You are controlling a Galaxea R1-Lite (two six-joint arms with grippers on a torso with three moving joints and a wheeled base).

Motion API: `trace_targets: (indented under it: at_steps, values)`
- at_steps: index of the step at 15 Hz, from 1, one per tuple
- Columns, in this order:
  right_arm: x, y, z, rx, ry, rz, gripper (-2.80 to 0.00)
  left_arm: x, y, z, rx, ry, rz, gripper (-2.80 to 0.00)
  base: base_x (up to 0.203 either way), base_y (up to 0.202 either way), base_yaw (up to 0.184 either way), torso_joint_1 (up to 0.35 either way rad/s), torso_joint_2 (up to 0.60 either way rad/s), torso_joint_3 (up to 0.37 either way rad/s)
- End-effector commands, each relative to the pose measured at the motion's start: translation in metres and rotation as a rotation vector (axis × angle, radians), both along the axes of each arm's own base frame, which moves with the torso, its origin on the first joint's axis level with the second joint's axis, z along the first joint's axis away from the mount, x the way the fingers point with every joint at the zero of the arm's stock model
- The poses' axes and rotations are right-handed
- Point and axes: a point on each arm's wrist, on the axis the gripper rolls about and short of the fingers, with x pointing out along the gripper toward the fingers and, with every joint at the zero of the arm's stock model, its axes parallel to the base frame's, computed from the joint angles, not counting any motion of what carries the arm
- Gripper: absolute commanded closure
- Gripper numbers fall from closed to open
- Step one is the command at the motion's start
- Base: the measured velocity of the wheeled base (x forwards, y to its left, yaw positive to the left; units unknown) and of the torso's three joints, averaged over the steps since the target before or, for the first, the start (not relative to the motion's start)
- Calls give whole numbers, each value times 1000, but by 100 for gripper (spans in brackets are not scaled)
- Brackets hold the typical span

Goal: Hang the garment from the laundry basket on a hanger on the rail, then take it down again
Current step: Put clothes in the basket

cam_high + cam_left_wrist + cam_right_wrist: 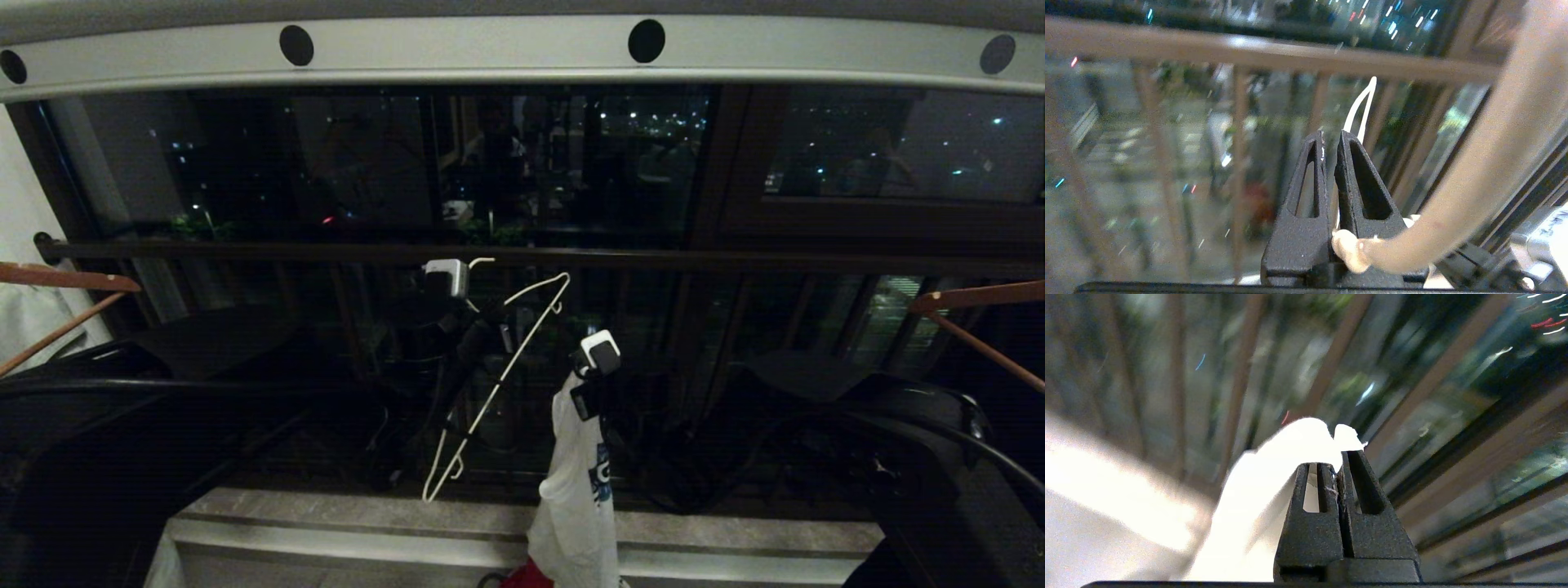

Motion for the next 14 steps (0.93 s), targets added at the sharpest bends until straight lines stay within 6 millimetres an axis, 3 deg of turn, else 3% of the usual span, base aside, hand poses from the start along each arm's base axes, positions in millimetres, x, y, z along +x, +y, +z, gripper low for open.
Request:
trace_targets:
  at_steps: [1,6,11,14]
  values:
    - [-3,-2,-10,-27,48,13,0,-5,36,18,0,-6,29,0,0,0,0,0,0,0]
    - [-11,0,-27,-88,95,29,0,-13,48,46,56,137,-63,0,0,0,0,0,0,0]
    - [-28,-1,-47,-189,239,82,0,-16,50,53,82,207,-63,0,0,0,0,0,0,0]
    - [-28,1,-46,-194,236,88,0,-12,52,54,80,209,-53,0,0,0,0,0,0,0]
